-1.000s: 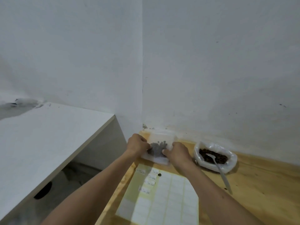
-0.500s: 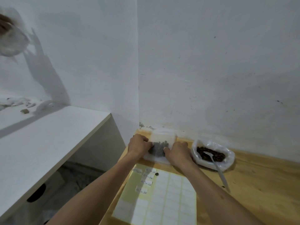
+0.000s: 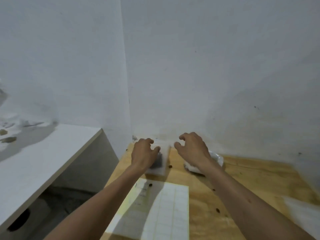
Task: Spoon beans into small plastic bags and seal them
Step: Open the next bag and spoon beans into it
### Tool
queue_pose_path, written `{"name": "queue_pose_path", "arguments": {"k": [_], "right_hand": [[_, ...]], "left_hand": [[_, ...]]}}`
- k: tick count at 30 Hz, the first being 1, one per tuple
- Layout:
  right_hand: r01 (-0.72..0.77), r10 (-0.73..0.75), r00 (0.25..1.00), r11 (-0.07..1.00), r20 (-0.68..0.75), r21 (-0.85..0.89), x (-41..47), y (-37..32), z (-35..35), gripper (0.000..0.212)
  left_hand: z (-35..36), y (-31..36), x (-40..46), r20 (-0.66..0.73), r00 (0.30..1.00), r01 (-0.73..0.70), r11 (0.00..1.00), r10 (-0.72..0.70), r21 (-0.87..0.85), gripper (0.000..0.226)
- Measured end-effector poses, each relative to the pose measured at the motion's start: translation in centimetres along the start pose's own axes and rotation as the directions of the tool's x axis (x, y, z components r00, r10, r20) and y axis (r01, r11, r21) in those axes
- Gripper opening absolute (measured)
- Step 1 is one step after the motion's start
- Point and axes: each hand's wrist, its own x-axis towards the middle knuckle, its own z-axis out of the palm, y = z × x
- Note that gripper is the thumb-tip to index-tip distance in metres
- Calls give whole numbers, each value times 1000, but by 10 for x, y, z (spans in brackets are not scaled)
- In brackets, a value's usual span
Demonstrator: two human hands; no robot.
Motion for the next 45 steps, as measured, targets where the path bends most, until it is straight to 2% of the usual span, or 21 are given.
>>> {"name": "queue_pose_path", "arguments": {"k": [6,9,11,13,16,20,22,25,27,29,31,34,35,36,38,40,43,44,45], "right_hand": [[-119,109,986,990,-128,-80,-36,55,-69,50],[-241,218,963,960,-157,-140,-64,96,-99,49],[-344,321,937,919,-140,-191,-84,125,-116,38],[-450,437,893,859,-107,-245,-108,156,-130,26],[-581,584,806,753,-93,-308,-142,201,-140,33],[-638,679,734,694,6,-333,-180,242,-139,19],[-655,689,724,699,26,-289,-191,253,-134,18],[-668,683,730,705,-27,-239,-198,262,-129,19],[-682,689,723,704,-42,-196,-198,266,-128,21],[-692,697,717,706,-28,-152,-198,268,-130,28],[-704,707,707,702,-18,-102,-197,271,-131,32],[-703,703,711,710,2,27,-196,271,-137,17],[-693,695,719,716,3,90,-195,271,-139,21],[-683,691,723,714,5,151,-192,272,-142,34],[-654,671,742,723,1,221,-187,266,-149,50],[-623,649,760,744,-37,242,-180,255,-154,58],[-478,514,809,858,-285,191,-167,230,-161,43],[-403,458,814,889,-357,219,-162,219,-163,37],[-324,421,819,900,-390,291,-157,206,-167,42]], "left_hand": [[20,86,-33,30,975,-216,971,220,-99,40],[38,129,-58,75,943,-306,935,323,-177,38],[55,156,-78,127,912,-356,907,389,-225,37],[76,182,-99,210,868,-399,884,449,-243,39],[116,214,-133,418,770,-437,876,482,-205,52],[165,239,-171,667,622,-469,877,410,-103,72],[180,246,-184,713,591,-503,863,377,-39,74],[192,247,-190,699,608,-519,854,377,-9,71],[194,246,-190,674,642,-437,896,367,-72,74],[194,243,-188,609,709,-295,934,354,-200,70],[192,240,-186,541,788,-104,930,293,-352,63],[188,237,-181,522,836,164,829,170,-534,54],[186,236,-178,528,835,214,792,155,-571,47],[183,236,-175,525,836,233,762,160,-604,36],[173,236,-169,487,849,213,713,203,-668,11],[160,235,-162,421,876,172,661,238,-731,10],[131,235,-146,263,911,20,604,318,-797,10],[121,235,-140,194,917,-53,587,350,-808,9],[111,235,-134,112,921,-132,569,374,-811,8]]}}
